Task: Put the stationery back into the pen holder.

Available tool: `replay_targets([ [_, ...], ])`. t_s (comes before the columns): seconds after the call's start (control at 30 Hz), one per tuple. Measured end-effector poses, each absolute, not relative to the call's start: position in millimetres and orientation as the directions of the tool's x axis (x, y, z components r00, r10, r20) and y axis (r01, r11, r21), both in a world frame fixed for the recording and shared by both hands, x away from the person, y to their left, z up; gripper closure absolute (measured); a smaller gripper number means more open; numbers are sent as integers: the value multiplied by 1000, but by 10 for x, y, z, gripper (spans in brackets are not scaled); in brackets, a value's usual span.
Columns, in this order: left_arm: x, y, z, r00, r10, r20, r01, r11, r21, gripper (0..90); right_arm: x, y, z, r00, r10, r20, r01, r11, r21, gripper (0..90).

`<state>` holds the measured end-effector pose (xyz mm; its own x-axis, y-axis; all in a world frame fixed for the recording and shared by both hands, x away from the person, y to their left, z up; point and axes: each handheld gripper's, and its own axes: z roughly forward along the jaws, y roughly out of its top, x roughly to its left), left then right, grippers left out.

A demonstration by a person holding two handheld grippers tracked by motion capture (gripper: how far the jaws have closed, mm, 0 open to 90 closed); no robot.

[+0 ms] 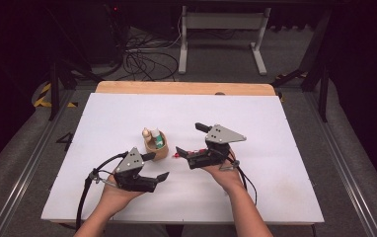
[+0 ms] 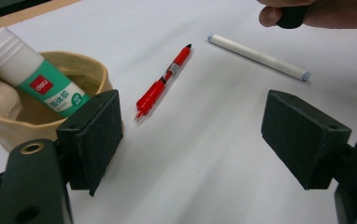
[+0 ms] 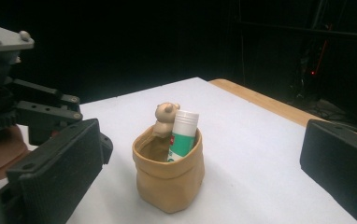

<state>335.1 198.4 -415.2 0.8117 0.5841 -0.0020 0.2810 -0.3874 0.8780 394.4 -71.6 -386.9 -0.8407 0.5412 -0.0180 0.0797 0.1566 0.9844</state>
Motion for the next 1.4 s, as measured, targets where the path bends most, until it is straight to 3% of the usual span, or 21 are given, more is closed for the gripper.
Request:
replay_targets([
  [0.77,3629,1551,-4041,837,547,20,271,-447,853,213,3794,-1261,-3711,-809,588,-24,49,107,993,0],
  [1.4,3902,1195,-4006,847,529,45,280,-518,809,282,3790,-1534,-3630,-801,598,-4,51,75,996,0],
])
